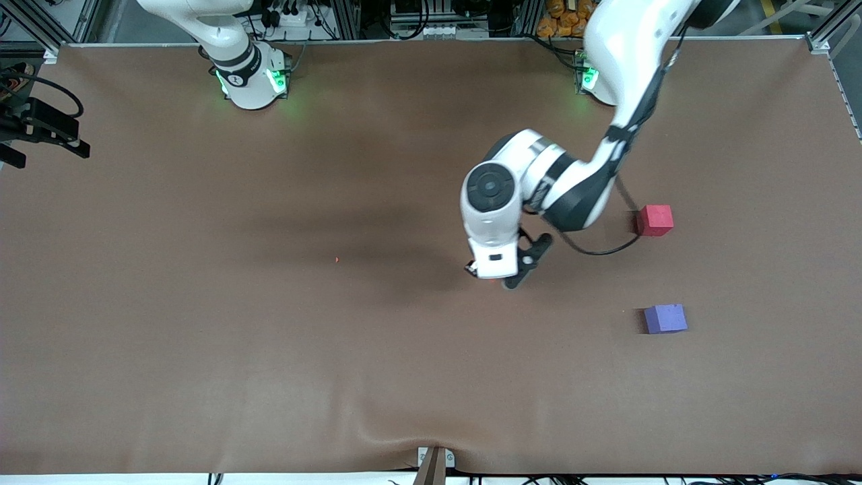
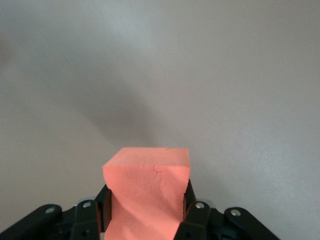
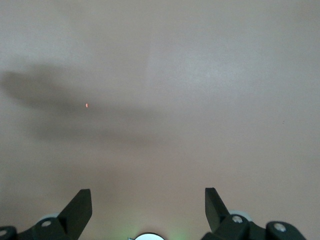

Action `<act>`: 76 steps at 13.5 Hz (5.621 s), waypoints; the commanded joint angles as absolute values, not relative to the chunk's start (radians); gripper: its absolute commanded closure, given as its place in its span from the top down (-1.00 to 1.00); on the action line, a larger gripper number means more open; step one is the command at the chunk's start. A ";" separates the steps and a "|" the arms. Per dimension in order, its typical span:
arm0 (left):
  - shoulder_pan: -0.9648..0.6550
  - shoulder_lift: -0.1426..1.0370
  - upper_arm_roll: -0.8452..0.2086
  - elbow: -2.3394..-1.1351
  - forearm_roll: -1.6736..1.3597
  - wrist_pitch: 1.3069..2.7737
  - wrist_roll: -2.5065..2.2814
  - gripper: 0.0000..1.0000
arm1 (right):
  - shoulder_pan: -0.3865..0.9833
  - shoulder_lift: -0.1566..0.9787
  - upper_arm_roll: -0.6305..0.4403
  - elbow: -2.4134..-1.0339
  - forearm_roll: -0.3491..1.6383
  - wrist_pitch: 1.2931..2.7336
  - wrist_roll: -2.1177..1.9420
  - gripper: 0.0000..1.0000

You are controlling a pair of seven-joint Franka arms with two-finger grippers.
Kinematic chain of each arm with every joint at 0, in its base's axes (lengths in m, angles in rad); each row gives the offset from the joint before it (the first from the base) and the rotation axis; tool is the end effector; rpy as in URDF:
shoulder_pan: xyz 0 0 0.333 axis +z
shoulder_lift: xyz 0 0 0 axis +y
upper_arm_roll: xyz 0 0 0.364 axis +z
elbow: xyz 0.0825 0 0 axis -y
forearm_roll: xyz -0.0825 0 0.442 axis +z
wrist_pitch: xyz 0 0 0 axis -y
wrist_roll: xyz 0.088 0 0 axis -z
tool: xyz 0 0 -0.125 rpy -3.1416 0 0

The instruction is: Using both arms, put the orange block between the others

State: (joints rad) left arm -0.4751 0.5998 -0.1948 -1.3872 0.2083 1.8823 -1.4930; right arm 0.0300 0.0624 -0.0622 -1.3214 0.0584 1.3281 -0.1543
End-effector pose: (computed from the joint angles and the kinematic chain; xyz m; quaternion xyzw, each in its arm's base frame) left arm 0.6452 -0.4499 0.3567 -0.9235 -0.3785 -0.0154 0.0606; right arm 0.6048 -0.0096 0.7250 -0.9970 -0.0672 0.0252 0.0291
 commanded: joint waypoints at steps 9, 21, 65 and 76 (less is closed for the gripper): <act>-0.094 0.322 -0.210 -1.781 0.178 1.904 -0.694 -1.00 | 0.031 0.058 -0.063 -1.312 0.068 1.321 -0.149 1.00; 0.181 0.373 -0.207 -2.124 0.248 2.508 -0.319 -1.00 | 0.025 0.063 -0.071 -1.305 0.146 1.322 -0.150 1.00; 0.223 0.217 -0.445 -1.465 0.150 1.668 -0.238 1.00 | -0.038 0.002 0.005 -1.321 -0.025 1.103 -0.149 1.00; -0.020 -0.118 -0.055 -1.638 -0.071 1.490 -0.198 1.00 | -0.038 0.009 -0.002 -1.325 -0.011 1.190 -0.150 1.00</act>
State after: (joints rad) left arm -0.0026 -0.0380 -0.0903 -1.5527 -0.0473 1.4853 -0.2171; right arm -0.0430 -0.0026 0.0009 -1.3448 -0.0071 1.1931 -0.1514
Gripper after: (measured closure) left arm 0.000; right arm 0.000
